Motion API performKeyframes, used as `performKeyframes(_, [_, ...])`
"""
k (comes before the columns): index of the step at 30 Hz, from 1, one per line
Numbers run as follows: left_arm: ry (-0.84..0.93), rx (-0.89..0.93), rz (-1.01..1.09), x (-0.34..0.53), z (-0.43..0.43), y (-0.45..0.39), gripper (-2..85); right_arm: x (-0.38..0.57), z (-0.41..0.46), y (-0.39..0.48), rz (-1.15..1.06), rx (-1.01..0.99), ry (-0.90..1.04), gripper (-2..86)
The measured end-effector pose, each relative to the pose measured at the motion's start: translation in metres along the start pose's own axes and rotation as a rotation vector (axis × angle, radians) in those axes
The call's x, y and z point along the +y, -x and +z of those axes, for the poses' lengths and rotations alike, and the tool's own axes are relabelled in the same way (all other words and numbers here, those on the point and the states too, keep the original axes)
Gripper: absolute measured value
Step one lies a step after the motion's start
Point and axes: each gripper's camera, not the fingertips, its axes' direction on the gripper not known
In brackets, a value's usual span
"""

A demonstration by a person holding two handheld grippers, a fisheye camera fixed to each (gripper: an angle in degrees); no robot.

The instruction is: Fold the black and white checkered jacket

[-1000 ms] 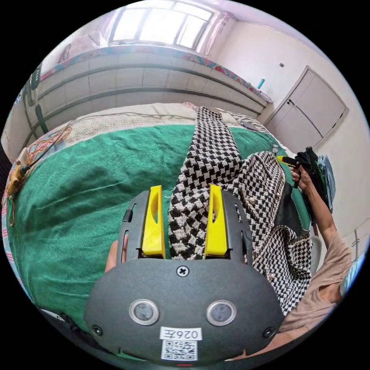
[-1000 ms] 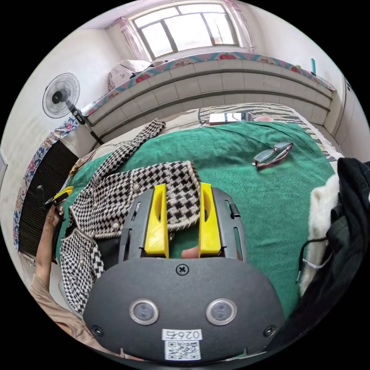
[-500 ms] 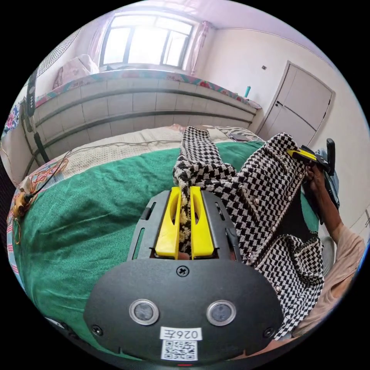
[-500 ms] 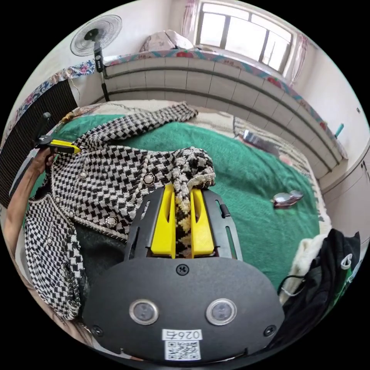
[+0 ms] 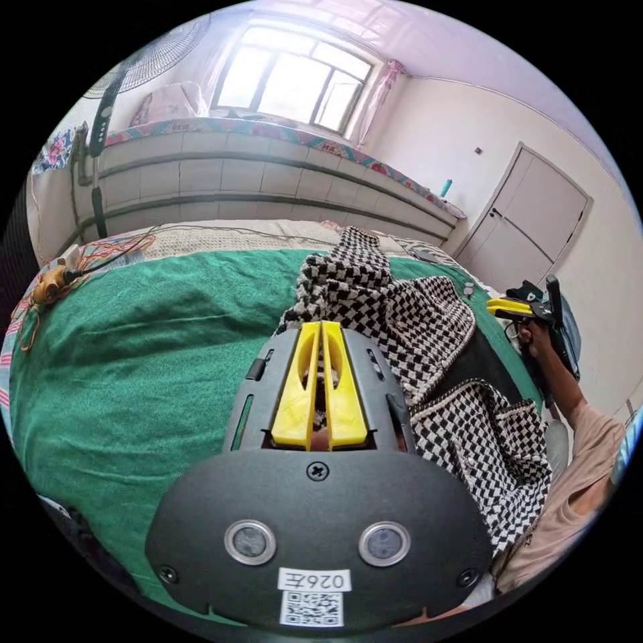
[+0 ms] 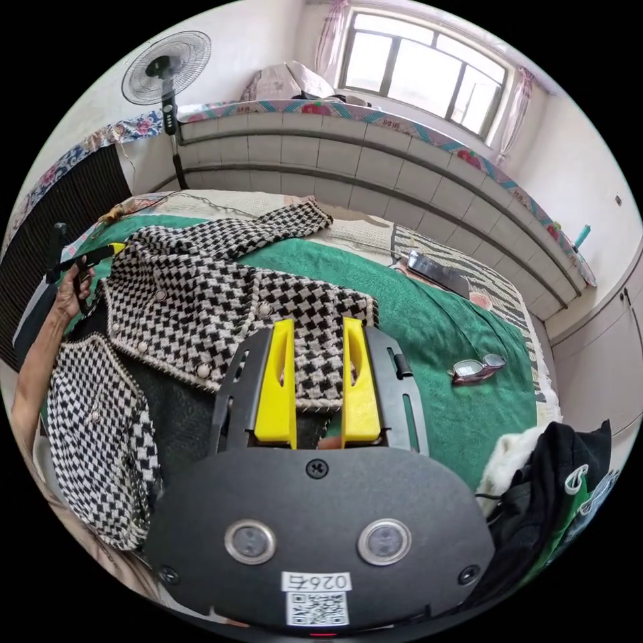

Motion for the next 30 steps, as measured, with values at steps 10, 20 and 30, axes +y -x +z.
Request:
performKeyframes(10, [0.242,0.085,-0.030,-0.008,0.025,-0.022,13.5,0.008,0.005,0.036,-0.279,0.035,0.026,10.5])
performKeyframes(20, [0.379,0.110,-0.159,-0.026,0.079,-0.003,14.7,-0.024,0.026,0.069,-0.477,0.187,0.092,11.5])
performKeyframes(30, [0.375,0.116,-0.083,-0.042,0.071,-0.003,3.5,-0.050,0.022,0.015,-0.348,0.015,0.139,2.5])
